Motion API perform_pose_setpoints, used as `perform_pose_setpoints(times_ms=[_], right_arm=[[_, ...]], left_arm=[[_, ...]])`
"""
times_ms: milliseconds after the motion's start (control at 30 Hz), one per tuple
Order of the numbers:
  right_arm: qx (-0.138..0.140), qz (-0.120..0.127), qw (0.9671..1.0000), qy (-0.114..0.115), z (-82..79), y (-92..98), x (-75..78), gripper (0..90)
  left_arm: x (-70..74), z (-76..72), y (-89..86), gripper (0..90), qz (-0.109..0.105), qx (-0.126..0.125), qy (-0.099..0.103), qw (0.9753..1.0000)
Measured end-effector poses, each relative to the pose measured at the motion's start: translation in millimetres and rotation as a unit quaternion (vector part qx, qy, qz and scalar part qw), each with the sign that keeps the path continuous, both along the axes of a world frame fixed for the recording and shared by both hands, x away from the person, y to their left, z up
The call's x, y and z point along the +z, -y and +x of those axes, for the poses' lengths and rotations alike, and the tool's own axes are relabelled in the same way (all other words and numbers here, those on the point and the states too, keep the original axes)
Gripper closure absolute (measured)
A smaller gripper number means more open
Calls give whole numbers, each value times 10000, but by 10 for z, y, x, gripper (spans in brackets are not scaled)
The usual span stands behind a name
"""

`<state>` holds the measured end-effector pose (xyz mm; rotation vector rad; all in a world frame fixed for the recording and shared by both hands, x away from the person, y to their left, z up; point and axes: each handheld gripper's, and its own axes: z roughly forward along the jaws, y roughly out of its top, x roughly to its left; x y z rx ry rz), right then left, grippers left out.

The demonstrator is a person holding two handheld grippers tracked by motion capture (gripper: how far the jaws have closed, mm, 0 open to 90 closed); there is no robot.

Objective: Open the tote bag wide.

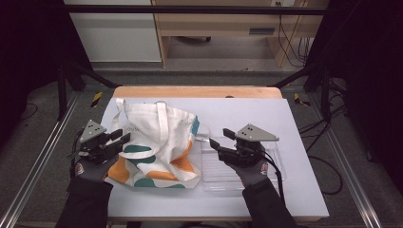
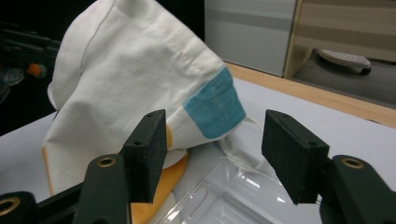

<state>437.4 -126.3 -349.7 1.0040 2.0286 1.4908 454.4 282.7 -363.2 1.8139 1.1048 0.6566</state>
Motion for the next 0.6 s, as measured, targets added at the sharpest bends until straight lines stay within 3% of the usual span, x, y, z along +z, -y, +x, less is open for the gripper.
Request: perform_pose_setpoints(times_ms=[133,400,600], right_arm=[[170,-36,9998,-61,8,-131,-29,414],[390,-44,9991,-142,34,-335,-43,416],[493,-96,9985,-197,59,-469,-64,413]], left_arm=[[-37,22,1,707,24,29,-110,9999],[-54,21,0,800,-24,40,-93,9999],[-76,26,31,858,74,-9,-97,9999]])
